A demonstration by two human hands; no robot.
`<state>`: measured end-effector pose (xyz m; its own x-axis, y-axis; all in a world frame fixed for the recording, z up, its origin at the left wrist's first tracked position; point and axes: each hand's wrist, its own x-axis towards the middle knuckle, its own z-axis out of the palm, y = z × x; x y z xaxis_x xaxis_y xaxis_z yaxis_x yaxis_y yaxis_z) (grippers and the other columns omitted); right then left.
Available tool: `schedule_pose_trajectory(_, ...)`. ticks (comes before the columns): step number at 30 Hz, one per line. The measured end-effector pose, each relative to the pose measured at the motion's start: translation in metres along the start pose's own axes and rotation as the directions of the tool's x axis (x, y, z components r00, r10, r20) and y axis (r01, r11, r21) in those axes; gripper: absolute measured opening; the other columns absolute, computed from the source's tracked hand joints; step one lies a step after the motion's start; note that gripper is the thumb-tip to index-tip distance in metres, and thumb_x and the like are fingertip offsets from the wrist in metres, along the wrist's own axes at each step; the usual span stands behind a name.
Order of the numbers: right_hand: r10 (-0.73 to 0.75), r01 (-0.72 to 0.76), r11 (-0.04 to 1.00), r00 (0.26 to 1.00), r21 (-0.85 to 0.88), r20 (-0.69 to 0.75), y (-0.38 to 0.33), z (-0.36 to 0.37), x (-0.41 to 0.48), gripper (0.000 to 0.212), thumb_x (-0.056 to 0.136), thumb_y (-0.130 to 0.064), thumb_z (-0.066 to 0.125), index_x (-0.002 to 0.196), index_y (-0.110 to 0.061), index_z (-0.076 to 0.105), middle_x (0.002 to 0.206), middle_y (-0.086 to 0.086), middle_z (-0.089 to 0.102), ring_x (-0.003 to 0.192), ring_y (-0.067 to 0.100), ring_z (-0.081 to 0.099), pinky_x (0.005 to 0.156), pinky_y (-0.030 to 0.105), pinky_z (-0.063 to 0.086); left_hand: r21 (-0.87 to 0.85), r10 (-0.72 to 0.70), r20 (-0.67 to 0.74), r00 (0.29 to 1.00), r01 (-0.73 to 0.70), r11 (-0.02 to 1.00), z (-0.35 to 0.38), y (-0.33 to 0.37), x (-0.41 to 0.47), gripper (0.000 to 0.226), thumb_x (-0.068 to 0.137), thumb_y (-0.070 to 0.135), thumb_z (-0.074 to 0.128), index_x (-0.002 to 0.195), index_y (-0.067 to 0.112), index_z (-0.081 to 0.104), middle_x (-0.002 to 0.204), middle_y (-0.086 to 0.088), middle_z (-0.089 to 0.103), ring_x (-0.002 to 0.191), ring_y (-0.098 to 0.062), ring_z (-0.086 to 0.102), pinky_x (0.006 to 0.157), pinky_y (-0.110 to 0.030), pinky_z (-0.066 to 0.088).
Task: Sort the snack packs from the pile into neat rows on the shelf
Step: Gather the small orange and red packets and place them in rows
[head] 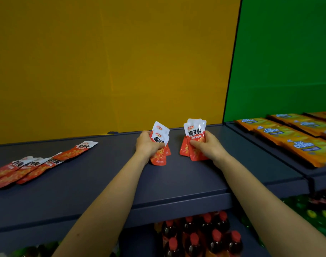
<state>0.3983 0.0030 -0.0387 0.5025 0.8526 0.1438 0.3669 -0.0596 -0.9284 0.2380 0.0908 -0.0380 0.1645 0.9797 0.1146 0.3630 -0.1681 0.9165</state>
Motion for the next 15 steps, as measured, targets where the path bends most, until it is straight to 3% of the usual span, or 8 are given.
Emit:
schedule_pose_trajectory(2, 0.014, -0.014, 0.997, 1.0, 0.075, -0.004, 0.001, -0.005, -0.008, 0.025, 0.085, -0.012, 0.062, 0.109, -0.012, 0.054, 0.114, 0.012, 0.064, 0.099, 0.023, 0.063, 0.09, 0.038, 0.05, -0.057, -0.006, 0.022, 1.0, 0.007, 0.998, 0.003, 0.0, -0.001, 0.03, 0.07, 0.004, 0.074, 0.097, 0.01, 0.064, 0.108, -0.012, 0.069, 0.097, -0.028, 0.065, 0.088, -0.042, 0.053)
schedule_pose_trajectory(5, 0.016, -0.013, 0.987, 1.0, 0.159, -0.022, 0.003, -0.02, -0.029, 0.028, 0.087, -0.01, 0.06, 0.114, -0.008, 0.054, 0.107, 0.01, 0.065, 0.087, 0.019, 0.063, 0.081, 0.034, 0.051, -0.144, 0.012, 0.125, 0.992, 0.006, 0.99, 0.008, 0.011, -0.009, 0.016, 0.077, 0.001, 0.068, 0.081, 0.014, 0.061, 0.105, -0.014, 0.069, 0.087, -0.027, 0.066, 0.08, -0.039, 0.055)
schedule_pose_trajectory(7, 0.023, -0.013, 0.973, 0.999, 0.229, -0.04, 0.006, -0.036, -0.046, 0.029, 0.087, -0.009, 0.06, 0.115, -0.008, 0.053, 0.104, 0.01, 0.066, 0.082, 0.016, 0.063, 0.077, 0.03, 0.052, -0.24, 0.056, 0.228, 0.972, 0.0, 0.971, 0.011, 0.024, -0.022, 0.015, 0.082, -0.001, 0.063, 0.095, 0.008, 0.061, 0.101, -0.014, 0.067, 0.074, -0.021, 0.063, 0.064, -0.031, 0.052)
schedule_pose_trajectory(9, 0.029, -0.002, 0.956, 0.996, 0.293, -0.089, 0.01, -0.06, -0.063, 0.031, 0.087, -0.009, 0.06, 0.117, -0.008, 0.054, 0.104, 0.01, 0.067, 0.083, 0.018, 0.064, 0.079, 0.032, 0.052, -0.353, 0.085, 0.307, 0.948, 0.031, 0.935, 0.017, 0.04, -0.039, 0.028, 0.085, 0.002, 0.061, 0.112, 0.003, 0.056, 0.092, -0.01, 0.066, 0.07, -0.017, 0.061, 0.058, -0.028, 0.048)
schedule_pose_trajectory(11, 0.029, 0.027, 0.943, 0.986, 0.331, -0.164, 0.016, -0.09, -0.081, 0.03, 0.087, -0.009, 0.061, 0.116, -0.011, 0.054, 0.1, 0.006, 0.067, 0.081, 0.016, 0.064, 0.076, 0.03, 0.053, -0.444, 0.104, 0.363, 0.926, 0.074, 0.893, 0.031, 0.057, -0.059, 0.025, 0.087, 0.005, 0.059, 0.112, 0.006, 0.056, 0.085, -0.005, 0.065, 0.068, -0.015, 0.063, 0.057, -0.028, 0.05)
schedule_pose_trajectory(15, 0.069, 0.055, 0.932, 0.943, 0.358, -0.326, 0.04, -0.167, -0.121, 0.027, 0.087, -0.009, 0.06, 0.113, -0.015, 0.052, 0.088, -0.001, 0.065, 0.068, 0.009, 0.063, 0.054, 0.016, 0.054, -0.542, 0.135, 0.475, 0.87, 0.169, 0.823, 0.09, 0.087, -0.103, 0.017, 0.088, 0.007, 0.057, 0.105, 0.012, 0.058, 0.083, -0.003, 0.066, 0.062, -0.012, 0.065, 0.055, -0.024, 0.053)
